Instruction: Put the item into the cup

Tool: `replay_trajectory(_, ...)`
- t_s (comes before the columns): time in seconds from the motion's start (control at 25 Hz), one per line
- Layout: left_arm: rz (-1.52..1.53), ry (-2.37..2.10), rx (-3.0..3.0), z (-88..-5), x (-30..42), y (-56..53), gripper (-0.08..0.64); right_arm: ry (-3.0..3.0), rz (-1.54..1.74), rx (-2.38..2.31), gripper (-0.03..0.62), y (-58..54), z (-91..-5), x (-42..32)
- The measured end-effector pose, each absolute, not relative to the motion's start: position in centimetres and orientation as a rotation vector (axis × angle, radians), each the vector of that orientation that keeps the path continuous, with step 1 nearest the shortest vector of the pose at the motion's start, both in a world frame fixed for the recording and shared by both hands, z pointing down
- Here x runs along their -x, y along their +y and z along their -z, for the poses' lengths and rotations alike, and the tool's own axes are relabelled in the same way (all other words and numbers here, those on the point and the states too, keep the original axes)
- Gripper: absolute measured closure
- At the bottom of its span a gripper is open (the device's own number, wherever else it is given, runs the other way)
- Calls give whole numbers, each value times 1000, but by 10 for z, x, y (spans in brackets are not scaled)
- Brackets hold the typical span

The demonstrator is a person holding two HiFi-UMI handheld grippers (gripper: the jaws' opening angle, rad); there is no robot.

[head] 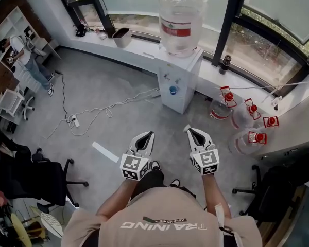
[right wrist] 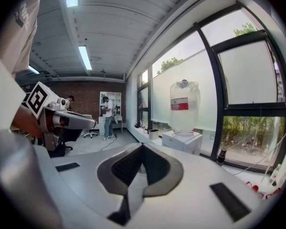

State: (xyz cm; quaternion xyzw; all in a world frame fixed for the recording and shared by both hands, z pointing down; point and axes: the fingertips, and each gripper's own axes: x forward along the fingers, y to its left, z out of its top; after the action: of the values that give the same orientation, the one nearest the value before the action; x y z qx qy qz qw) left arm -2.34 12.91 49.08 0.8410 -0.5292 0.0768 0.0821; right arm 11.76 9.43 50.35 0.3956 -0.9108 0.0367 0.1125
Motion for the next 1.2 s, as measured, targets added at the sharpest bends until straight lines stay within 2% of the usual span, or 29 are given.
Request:
replay_trajectory(0.76,-252,-1391,-2627,-503,90,13,552,-2572,-171,-1381,581,15,-505,-53)
replay_trajectory(1.2,-263,-1357,-2584,-514,79,-42,552,-2574,-214,-1296,581,-42,-526,-55)
